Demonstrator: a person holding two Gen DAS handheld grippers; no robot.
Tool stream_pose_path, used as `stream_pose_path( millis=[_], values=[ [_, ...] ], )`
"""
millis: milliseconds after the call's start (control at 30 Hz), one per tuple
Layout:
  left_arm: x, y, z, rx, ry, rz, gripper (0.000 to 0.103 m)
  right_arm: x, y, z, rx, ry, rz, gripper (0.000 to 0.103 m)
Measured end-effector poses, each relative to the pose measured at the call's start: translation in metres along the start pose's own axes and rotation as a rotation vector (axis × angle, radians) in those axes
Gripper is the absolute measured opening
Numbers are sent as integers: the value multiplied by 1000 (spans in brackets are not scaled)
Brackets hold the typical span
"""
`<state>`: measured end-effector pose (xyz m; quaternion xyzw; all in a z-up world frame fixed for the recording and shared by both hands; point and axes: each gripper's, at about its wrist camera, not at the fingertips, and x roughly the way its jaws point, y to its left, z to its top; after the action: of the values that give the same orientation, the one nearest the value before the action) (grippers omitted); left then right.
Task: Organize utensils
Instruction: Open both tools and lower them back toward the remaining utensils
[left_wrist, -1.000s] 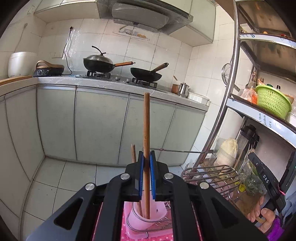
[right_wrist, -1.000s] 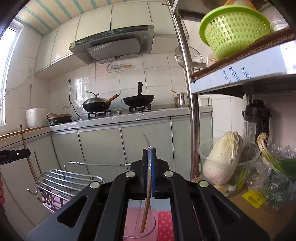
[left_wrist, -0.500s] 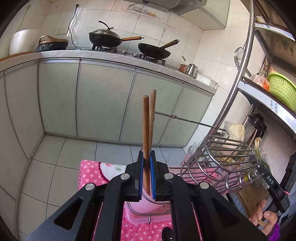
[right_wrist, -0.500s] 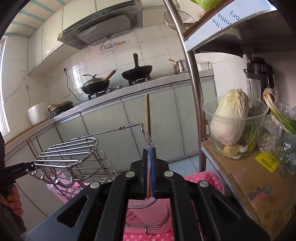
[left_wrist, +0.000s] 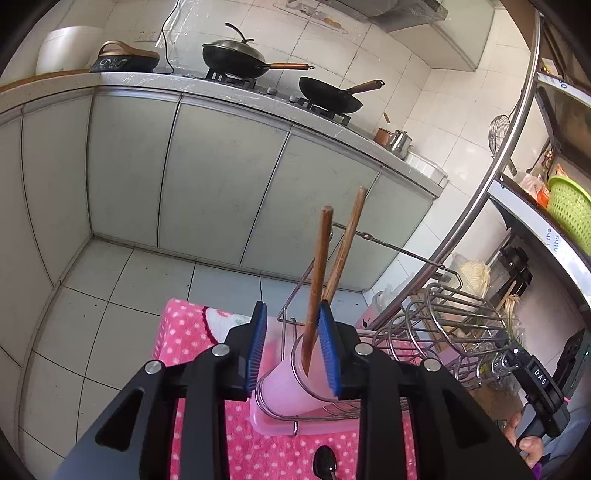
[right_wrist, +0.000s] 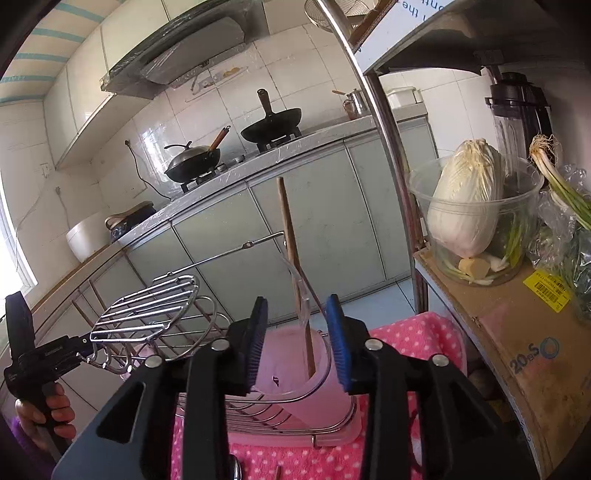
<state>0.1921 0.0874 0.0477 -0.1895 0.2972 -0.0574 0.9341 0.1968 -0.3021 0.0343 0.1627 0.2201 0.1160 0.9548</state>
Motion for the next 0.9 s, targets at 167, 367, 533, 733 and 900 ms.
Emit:
stream_pose_path(
  millis=[167, 367, 533, 733, 900],
  values=[
    [-17, -1, -2, 2, -24, 3, 28, -16, 3, 2, -13, -10, -10, 36],
    [-46, -7, -11, 28, -61, 7, 28, -39, 4, -12, -15, -2, -20, 36],
    [-64, -7, -30, 28, -50, -3, 28, -54, 3, -33, 1, 53, -12, 36],
    [-63, -7, -68, 23, 46, -19, 28, -59, 6, -74, 0, 187, 5, 36],
    [-40, -5, -108, -32, 194, -70, 28, -59, 4, -105, 35, 302, 33, 36]
  ],
)
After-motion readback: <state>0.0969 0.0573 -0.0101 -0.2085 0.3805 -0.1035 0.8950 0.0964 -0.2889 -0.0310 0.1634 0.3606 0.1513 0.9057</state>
